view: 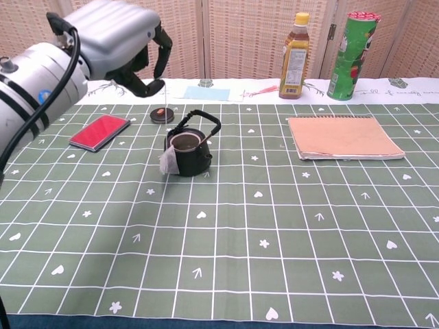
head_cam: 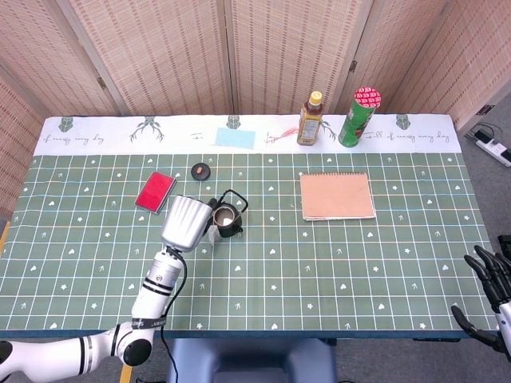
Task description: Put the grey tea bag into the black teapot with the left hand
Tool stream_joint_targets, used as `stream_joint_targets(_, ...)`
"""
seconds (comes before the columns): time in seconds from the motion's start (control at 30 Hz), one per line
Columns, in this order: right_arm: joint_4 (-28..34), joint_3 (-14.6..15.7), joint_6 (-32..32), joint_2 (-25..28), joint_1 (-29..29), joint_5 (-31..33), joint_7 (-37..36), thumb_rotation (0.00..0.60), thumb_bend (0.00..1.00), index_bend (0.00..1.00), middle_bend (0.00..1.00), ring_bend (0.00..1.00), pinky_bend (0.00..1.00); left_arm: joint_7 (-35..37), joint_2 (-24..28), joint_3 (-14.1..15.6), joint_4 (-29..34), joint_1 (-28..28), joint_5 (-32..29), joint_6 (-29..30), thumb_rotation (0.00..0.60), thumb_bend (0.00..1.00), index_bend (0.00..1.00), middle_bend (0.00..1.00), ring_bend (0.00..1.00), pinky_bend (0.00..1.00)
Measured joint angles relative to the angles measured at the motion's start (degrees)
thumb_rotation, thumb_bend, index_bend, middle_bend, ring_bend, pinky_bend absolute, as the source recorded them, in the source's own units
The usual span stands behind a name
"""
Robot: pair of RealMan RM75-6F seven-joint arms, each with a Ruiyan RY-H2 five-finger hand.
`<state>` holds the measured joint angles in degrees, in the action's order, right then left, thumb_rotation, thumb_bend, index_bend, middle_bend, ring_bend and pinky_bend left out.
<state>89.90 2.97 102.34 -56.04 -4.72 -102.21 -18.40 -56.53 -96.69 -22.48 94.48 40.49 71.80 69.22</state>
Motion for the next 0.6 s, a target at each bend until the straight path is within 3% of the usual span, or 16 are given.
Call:
stream_joint_targets(0.3,0.6,-0.2,-3.3,0.5,1.2,1.7,-0.9,0.600,0.35,0.00,0.00,0.00,0.00,-3.5,1.1,-2.5,1.4,4.6,-3.7,-0.1,0.600,0.48,0.68,1.00,1.00,1.00)
stream_joint_targets(0.6,1.3,-1.0,-5.9,0.4,2.2,4.3,1.3,0.600,0.35,0.00,0.00,0.00,0.00,-2.1,1.4,-3.3,-3.2,9.9,-7.8,-3.4,0.600,0.48,0.68,1.00,1.00,1.00)
